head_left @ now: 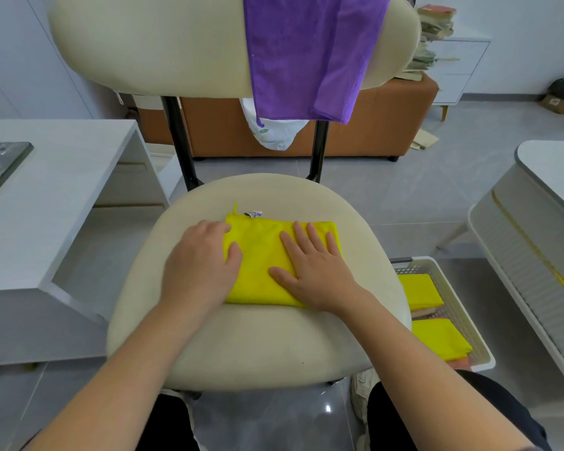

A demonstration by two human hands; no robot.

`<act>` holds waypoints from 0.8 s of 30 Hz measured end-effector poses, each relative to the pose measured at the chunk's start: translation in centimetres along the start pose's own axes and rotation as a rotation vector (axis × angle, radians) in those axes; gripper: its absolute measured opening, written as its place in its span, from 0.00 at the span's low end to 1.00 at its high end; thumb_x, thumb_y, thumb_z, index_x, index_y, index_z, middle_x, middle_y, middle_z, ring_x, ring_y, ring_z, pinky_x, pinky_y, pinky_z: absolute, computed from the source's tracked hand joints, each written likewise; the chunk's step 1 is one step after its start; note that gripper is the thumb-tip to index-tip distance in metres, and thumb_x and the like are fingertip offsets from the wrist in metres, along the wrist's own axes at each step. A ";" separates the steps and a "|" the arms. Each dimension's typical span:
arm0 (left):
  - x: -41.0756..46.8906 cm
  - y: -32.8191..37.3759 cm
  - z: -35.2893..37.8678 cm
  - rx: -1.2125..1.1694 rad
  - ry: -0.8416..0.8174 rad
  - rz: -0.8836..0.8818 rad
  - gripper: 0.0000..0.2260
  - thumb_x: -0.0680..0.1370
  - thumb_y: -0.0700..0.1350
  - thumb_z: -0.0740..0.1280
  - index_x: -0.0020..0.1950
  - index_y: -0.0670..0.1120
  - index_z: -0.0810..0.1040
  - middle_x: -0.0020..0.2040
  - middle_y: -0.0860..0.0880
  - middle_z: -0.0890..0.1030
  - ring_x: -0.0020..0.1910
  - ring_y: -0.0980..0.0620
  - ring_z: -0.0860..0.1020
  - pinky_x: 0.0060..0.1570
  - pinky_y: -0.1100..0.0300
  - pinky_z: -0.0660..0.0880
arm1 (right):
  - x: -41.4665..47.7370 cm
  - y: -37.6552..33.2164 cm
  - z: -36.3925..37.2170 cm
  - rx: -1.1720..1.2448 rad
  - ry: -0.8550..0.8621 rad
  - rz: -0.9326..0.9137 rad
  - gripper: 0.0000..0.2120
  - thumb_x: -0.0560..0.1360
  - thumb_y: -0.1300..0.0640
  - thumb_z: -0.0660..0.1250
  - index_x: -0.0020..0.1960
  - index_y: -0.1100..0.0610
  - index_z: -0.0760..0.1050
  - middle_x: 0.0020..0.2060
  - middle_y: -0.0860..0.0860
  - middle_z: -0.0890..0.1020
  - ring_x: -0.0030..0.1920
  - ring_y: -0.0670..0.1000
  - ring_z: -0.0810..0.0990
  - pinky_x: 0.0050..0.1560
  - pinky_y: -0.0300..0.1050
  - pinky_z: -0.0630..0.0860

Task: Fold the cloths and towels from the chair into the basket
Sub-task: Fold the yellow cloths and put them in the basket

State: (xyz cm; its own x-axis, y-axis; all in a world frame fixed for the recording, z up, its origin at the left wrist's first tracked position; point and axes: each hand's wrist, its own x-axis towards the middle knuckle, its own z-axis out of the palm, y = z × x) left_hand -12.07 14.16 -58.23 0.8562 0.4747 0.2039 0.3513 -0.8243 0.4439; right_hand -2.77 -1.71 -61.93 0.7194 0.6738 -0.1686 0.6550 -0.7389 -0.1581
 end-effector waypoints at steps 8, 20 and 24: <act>0.0 1.0 5.8 0.318 -0.343 0.083 0.28 0.82 0.55 0.45 0.77 0.42 0.43 0.78 0.46 0.43 0.77 0.51 0.42 0.73 0.53 0.42 | -0.1 0.6 -0.1 0.040 0.008 0.028 0.30 0.81 0.41 0.44 0.78 0.52 0.41 0.77 0.51 0.41 0.76 0.53 0.37 0.74 0.56 0.36; 1.7 -1.5 4.3 0.208 -0.116 0.356 0.32 0.74 0.64 0.57 0.70 0.44 0.68 0.72 0.43 0.66 0.72 0.45 0.62 0.68 0.42 0.58 | -1.8 3.6 -1.1 0.095 0.006 0.054 0.25 0.81 0.42 0.44 0.77 0.47 0.50 0.77 0.46 0.47 0.77 0.48 0.46 0.74 0.57 0.48; 0.8 1.0 3.1 0.135 0.223 0.407 0.08 0.74 0.48 0.62 0.41 0.46 0.76 0.33 0.48 0.77 0.32 0.43 0.76 0.34 0.55 0.68 | -1.9 4.1 -1.3 0.068 0.061 0.052 0.26 0.80 0.40 0.41 0.76 0.44 0.55 0.77 0.45 0.53 0.76 0.48 0.52 0.69 0.53 0.57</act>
State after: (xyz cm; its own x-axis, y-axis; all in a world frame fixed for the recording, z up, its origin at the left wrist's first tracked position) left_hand -9.90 12.75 -60.34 0.8375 0.1478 0.5260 0.0633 -0.9825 0.1752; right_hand -1.20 -6.02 -61.02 0.7664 0.6313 -0.1188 0.6004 -0.7698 -0.2167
